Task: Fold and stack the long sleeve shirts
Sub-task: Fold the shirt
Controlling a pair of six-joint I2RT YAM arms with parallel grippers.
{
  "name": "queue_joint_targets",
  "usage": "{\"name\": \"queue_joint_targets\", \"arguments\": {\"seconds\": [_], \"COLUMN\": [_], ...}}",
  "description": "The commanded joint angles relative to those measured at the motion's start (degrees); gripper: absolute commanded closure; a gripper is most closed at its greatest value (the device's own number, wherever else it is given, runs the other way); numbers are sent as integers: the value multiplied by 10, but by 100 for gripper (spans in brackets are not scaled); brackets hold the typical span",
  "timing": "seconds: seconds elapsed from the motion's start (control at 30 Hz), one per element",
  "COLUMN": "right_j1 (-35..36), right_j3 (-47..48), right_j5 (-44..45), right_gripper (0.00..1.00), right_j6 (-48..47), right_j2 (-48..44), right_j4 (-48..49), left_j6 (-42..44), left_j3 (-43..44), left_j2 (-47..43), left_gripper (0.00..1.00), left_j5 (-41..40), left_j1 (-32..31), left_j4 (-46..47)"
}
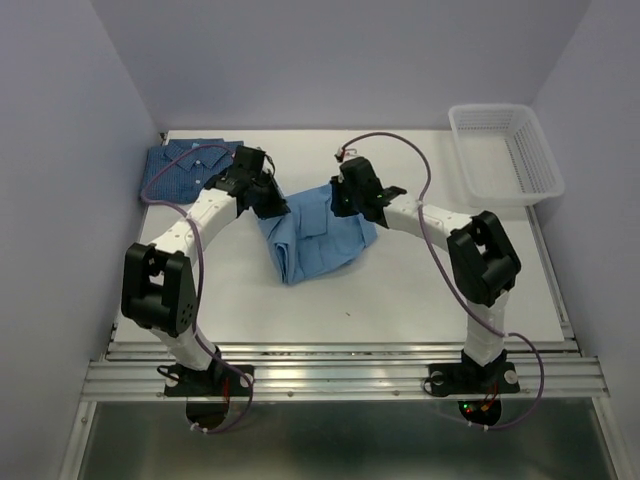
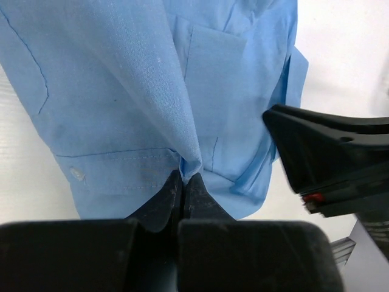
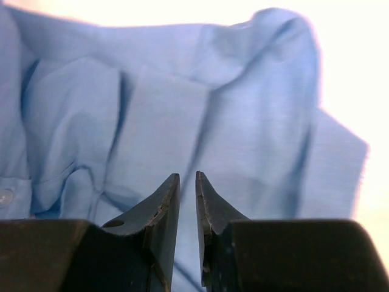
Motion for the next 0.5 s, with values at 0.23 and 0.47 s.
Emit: {"name": "queue_joint_targets", "arguments": {"seconds": [0.23, 0.47], "right_j1": [-82, -93], "right_j3": [-90, -106], "right_j5": [69, 80], "right_gripper": [79, 81], "right_j6": [3, 7], "right_j2": [-51, -20], "right_j4": [-11, -38], "left_j6": [33, 34], "left_j3": [87, 130], "left_j2": [43, 71], "left_gripper": [100, 100], "left_j5": [37, 34], "left_j1": [-17, -37], "left_j4": [14, -6]}}
